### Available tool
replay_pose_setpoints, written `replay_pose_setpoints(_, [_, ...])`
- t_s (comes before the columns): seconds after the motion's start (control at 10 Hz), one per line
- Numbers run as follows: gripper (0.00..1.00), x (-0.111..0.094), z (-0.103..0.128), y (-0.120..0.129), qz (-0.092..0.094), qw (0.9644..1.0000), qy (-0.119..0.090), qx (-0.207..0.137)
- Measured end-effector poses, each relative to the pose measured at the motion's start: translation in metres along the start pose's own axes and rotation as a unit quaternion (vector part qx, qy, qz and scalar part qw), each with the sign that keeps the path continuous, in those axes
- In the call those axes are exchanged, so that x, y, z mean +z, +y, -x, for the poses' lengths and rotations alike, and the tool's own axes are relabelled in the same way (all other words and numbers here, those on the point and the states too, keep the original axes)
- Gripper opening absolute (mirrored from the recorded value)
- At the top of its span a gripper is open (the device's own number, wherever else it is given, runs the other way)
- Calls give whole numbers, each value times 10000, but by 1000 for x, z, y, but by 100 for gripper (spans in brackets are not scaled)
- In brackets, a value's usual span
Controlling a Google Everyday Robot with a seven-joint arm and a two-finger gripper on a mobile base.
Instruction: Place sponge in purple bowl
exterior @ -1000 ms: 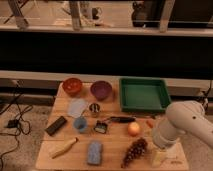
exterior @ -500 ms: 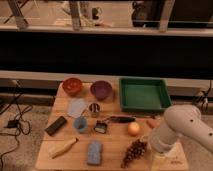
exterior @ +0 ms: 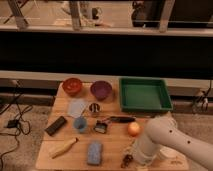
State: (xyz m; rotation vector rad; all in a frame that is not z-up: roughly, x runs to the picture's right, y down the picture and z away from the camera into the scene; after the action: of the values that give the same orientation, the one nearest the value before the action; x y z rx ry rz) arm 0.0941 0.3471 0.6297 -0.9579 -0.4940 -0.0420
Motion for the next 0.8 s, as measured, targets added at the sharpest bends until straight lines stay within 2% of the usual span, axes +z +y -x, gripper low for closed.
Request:
replay_pose_setpoints(0.4, [80, 25, 48, -8, 190, 9975, -226, -638])
replay_pose_setpoints(0.8, [80, 50, 76, -29, 285, 9950, -157, -948])
